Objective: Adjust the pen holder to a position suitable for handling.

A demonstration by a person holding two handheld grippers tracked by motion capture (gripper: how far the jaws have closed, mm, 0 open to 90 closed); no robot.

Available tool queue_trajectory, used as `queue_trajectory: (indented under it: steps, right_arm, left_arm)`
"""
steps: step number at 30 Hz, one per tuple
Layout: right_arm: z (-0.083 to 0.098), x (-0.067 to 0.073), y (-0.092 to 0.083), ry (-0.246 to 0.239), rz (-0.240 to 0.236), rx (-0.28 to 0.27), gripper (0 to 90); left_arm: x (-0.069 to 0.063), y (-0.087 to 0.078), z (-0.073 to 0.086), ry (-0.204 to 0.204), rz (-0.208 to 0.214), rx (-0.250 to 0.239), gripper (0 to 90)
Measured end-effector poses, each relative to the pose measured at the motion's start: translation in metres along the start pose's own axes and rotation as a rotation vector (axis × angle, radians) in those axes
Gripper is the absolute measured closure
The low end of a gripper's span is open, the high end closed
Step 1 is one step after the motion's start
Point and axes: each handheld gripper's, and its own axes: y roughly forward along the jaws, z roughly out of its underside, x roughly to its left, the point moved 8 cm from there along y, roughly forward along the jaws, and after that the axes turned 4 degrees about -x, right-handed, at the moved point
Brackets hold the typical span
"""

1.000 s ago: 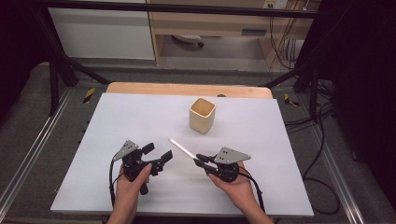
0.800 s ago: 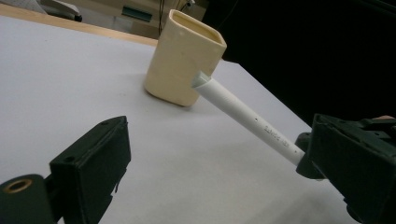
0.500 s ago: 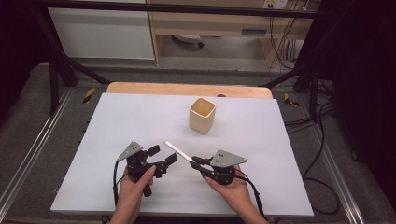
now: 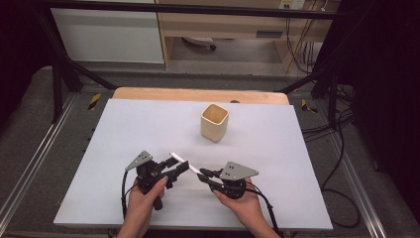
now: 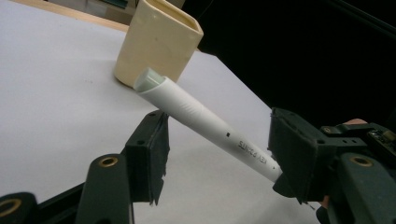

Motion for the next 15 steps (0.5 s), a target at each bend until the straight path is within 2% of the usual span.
queue_trajectory:
  steps: [8,15]
  right_arm:
    - [0.0024,0.0015,0.0011,0.006,-0.005,0.009,78.6]
    - [0.0048,0.0043,0.0029,0.004,-0.014,0.021,78.6]
  left_arm:
    - [-0.0001,0.0016,0.0026,-0.035,0.011,0.009,46.4]
    - [0.0020,-0.0011,0.0017,-0.067,0.020,-0.006,51.8]
